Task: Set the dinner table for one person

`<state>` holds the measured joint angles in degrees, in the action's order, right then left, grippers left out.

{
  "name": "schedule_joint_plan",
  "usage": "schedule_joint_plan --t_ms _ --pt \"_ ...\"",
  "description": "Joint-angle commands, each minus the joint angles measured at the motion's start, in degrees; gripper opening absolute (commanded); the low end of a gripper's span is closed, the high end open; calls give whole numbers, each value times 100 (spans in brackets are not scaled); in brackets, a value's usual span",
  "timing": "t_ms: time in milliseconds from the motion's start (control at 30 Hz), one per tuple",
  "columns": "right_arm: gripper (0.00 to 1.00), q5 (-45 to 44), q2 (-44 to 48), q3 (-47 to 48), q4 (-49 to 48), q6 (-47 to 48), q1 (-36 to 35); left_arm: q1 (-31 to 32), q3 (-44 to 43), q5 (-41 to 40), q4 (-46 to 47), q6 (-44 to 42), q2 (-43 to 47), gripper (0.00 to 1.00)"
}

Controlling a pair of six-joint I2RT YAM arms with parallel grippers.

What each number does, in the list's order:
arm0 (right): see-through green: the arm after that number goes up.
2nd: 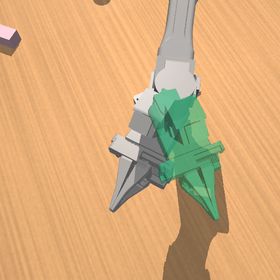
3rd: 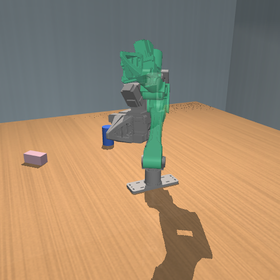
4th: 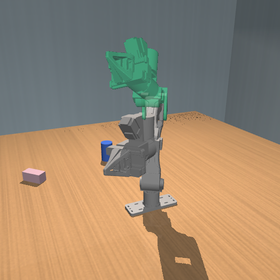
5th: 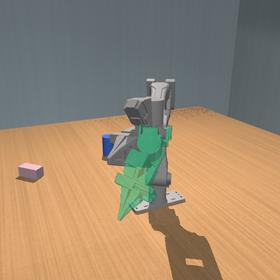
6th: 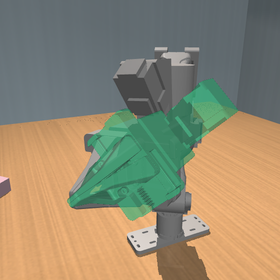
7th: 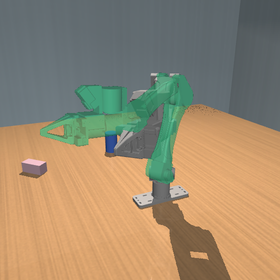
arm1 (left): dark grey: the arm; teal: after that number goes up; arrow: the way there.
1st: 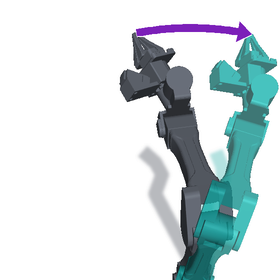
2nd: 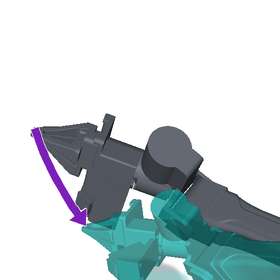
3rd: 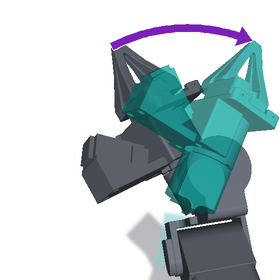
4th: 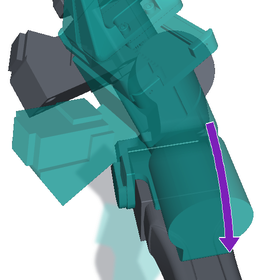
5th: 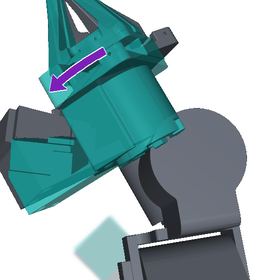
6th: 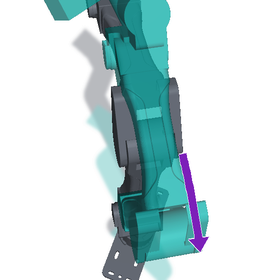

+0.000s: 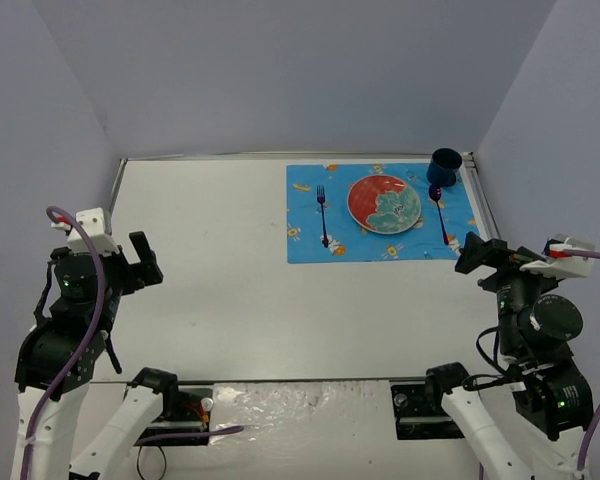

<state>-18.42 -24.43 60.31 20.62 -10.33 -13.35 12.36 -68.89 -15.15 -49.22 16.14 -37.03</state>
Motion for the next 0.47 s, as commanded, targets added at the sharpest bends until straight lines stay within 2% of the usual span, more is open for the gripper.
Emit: schedule_joint_plan --t_ms 0,433 --pt "100 -413 117 20 -129 214 -63 -32 -6 -85 5 240 -11 97" --pt "100 -362 138 189 -38 355 -63 -32 7 49 33 354 -48 97"
